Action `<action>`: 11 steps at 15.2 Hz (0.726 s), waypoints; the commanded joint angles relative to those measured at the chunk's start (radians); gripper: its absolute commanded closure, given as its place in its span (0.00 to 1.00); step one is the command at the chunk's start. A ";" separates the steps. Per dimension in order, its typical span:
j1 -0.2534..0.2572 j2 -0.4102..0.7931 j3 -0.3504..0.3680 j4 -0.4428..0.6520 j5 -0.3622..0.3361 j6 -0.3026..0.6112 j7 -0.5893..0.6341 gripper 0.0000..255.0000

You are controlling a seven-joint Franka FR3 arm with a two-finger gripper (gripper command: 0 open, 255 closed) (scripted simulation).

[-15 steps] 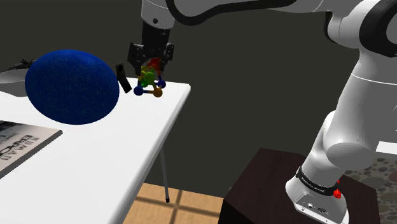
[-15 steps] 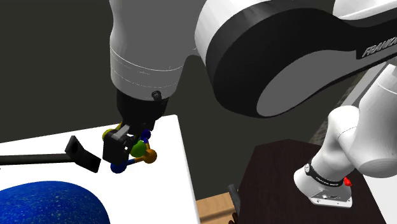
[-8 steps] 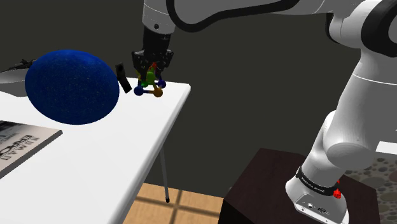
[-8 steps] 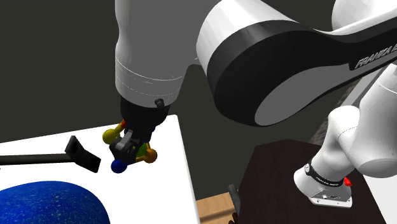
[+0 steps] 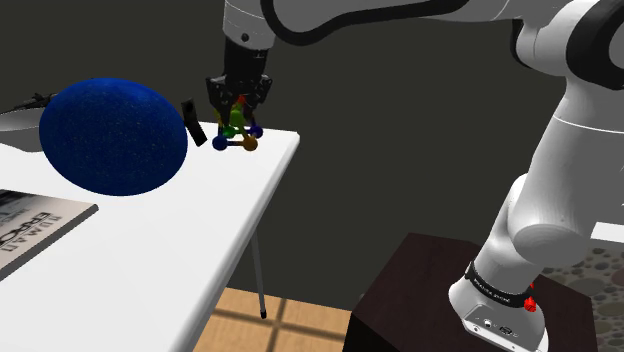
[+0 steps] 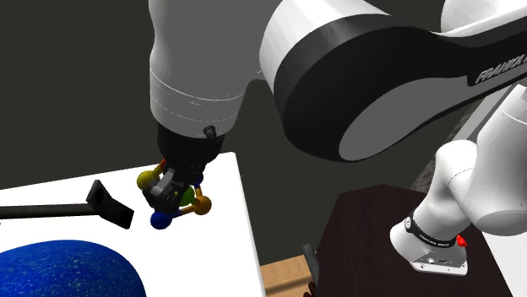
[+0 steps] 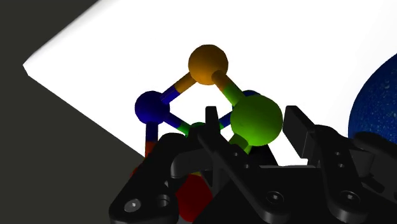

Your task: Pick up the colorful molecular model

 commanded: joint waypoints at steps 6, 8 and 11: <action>0.006 0.017 0.004 0.111 -0.004 -0.095 -0.006 1.00; 0.008 0.025 0.005 0.148 -0.008 -0.125 -0.007 1.00; 0.013 0.040 0.008 0.207 -0.014 -0.171 -0.009 1.00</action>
